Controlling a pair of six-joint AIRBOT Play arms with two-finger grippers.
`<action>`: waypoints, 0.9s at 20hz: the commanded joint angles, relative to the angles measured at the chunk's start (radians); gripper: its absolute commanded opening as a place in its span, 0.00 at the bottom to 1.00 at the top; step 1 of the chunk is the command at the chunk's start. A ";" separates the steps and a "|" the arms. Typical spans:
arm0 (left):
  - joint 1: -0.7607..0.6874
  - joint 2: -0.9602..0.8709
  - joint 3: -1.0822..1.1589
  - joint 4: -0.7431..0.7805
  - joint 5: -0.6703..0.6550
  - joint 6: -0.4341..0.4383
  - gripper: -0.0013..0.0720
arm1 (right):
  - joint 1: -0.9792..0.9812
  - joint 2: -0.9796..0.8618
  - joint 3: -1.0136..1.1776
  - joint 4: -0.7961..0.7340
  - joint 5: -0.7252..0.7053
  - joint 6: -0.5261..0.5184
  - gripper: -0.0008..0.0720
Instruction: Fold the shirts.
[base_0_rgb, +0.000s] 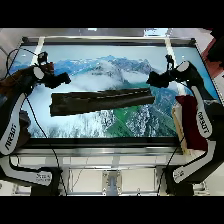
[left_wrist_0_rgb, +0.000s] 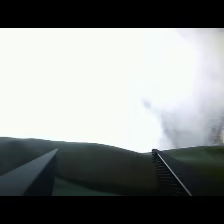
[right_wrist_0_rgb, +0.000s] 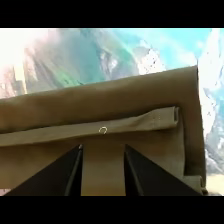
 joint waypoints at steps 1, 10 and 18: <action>-0.043 0.002 0.029 -0.250 0.034 0.320 0.83 | -0.053 0.093 0.030 0.005 0.035 -0.006 0.48; -0.264 -0.002 0.029 -0.071 0.144 0.310 0.76 | -0.216 0.503 -0.612 0.091 -0.099 -0.046 0.49; -0.264 -0.009 0.029 -0.008 0.076 0.265 0.76 | -0.212 0.562 -1.255 1.389 -0.328 -0.859 0.49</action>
